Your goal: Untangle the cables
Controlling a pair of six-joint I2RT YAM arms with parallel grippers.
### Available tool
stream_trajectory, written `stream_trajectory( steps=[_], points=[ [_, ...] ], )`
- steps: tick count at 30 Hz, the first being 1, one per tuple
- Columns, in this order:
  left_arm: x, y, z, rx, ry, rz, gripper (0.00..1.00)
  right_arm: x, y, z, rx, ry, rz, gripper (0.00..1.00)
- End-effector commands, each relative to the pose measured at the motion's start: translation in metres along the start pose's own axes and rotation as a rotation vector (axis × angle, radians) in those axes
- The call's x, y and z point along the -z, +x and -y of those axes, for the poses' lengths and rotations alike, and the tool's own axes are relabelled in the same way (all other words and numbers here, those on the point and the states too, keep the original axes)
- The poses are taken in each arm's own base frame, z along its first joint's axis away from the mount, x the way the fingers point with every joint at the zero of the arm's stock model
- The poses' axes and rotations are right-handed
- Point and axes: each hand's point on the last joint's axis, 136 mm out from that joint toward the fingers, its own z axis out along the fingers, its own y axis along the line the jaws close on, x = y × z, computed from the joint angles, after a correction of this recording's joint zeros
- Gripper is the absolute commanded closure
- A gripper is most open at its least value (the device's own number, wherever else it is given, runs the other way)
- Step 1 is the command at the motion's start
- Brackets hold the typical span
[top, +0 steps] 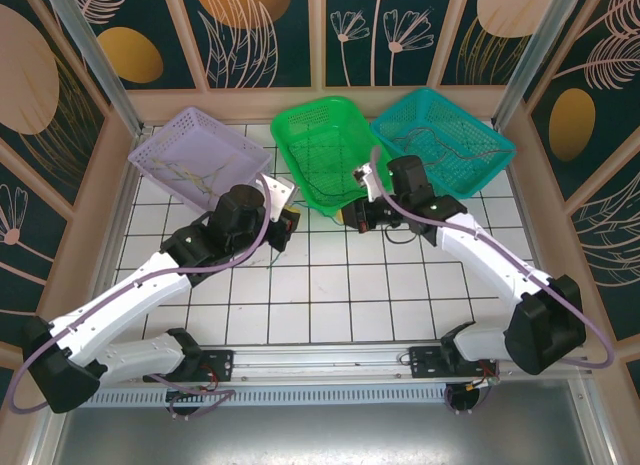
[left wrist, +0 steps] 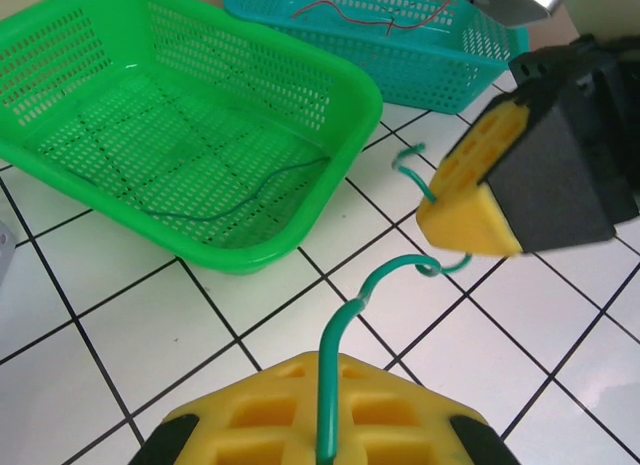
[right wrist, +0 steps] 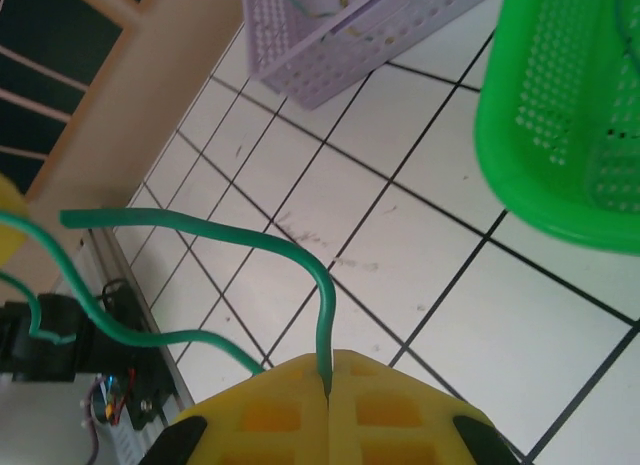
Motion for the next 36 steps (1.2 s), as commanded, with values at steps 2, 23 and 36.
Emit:
stream_trajectory(
  steps=[2, 23, 36],
  points=[
    [0.013, -0.019, -0.003, 0.007, -0.013, 0.083, 1.0, -0.004, -0.011, 0.001, -0.024, 0.017, -0.032, 1.0],
    [-0.055, 0.056, 0.034, 0.028, 0.087, -0.107, 1.0, 0.129, -0.237, 0.05, -0.426, -0.075, 0.631, 1.0],
    [-0.08, 0.022, 0.049, 0.058, -0.026, -0.022, 0.64, 0.139, -0.279, 0.049, -0.428, -0.057, 0.698, 1.0]
  ],
)
